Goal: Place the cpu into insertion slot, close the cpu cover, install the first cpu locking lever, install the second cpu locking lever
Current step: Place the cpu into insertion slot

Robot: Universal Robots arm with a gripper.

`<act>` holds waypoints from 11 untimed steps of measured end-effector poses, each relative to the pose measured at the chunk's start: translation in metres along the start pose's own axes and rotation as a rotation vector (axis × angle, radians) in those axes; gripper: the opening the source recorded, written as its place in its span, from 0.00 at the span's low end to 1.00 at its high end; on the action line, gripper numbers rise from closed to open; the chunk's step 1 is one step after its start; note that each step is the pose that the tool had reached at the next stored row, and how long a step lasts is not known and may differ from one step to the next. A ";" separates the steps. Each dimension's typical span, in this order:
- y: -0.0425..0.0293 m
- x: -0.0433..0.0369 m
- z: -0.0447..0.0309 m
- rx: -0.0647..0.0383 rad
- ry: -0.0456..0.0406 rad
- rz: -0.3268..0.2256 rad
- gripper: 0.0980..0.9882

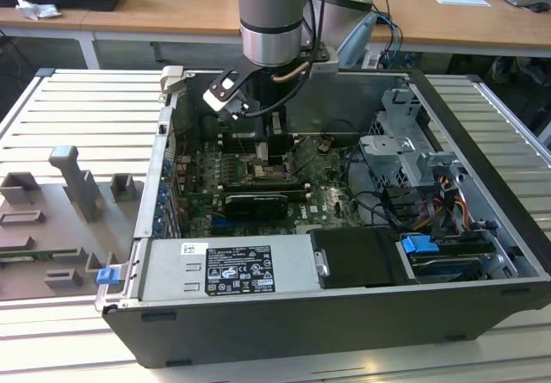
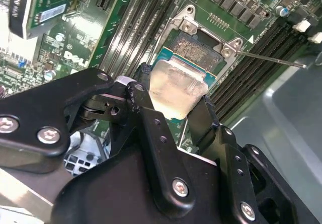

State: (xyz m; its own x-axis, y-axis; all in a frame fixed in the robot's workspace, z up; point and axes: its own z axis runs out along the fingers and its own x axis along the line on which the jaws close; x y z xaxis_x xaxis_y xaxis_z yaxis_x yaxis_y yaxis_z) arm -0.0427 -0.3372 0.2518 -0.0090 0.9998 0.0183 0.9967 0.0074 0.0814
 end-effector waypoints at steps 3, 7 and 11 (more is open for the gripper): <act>-0.0013 0.0009 0.0100 0.000 0.0018 -0.023 0.49; -0.0028 0.0024 0.0239 0.000 -0.0010 -0.020 0.49; -0.0033 0.0058 0.0306 0.001 -0.0042 0.003 0.49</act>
State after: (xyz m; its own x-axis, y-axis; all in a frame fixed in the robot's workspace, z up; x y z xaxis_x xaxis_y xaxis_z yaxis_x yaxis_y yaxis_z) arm -0.0436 -0.3309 0.2212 -0.0058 0.9999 0.0143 0.9967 0.0046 0.0807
